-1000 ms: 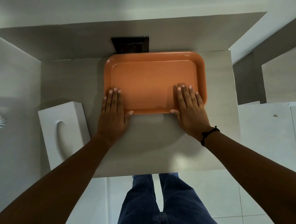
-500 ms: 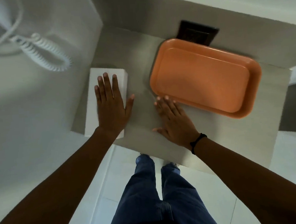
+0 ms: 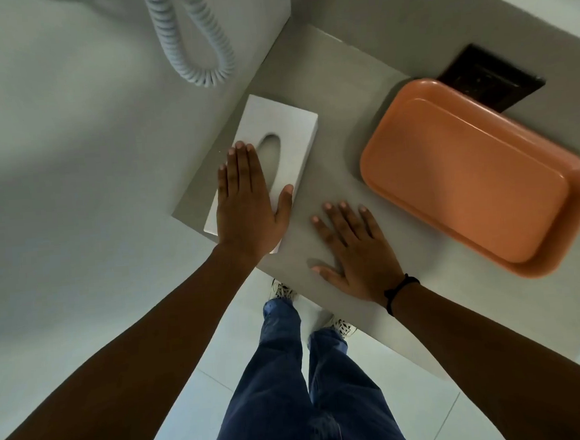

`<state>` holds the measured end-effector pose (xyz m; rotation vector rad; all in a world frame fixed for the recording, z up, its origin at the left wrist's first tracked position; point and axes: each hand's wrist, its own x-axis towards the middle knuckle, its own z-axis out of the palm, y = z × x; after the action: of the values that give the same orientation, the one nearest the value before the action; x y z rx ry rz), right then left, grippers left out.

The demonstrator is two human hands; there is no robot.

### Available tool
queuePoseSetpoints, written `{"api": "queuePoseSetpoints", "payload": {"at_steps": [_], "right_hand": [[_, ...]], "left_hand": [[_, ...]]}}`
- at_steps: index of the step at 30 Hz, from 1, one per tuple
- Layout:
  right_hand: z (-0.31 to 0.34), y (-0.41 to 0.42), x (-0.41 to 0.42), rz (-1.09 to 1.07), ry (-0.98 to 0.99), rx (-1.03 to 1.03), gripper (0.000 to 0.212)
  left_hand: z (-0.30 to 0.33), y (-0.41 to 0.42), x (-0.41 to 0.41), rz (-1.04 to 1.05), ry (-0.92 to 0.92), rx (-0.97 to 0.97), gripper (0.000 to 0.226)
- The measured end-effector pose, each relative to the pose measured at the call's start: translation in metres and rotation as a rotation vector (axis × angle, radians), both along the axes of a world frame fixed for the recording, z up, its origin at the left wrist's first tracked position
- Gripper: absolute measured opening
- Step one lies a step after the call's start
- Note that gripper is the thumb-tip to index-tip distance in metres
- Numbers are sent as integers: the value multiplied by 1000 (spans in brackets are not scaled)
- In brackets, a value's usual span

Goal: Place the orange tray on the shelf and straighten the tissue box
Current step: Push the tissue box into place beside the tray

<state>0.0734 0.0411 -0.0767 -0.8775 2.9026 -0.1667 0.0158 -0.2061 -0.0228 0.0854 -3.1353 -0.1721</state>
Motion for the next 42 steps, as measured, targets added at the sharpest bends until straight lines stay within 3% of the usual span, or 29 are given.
{"api": "queuePoseSetpoints", "payload": {"at_steps": [14, 34, 36, 39, 42], "right_hand": [[-12, 1, 2, -25, 11, -55, 88], [-3, 1, 1, -24, -33, -84, 89], [9, -12, -10, -162, -17, -212, 87], [39, -50, -61, -530, -21, -600, 73], [76, -87, -135, -904, -247, -1009, 61]], "left_hand": [[-1, 2, -96, -194, -2, 49, 95], [5, 17, -166, -206, -9, 129, 96], [10, 13, -156, -210, 29, 167, 95], [11, 0, -120, -215, 73, 151, 99], [7, -14, -83, -190, 4, 75, 107]]}}
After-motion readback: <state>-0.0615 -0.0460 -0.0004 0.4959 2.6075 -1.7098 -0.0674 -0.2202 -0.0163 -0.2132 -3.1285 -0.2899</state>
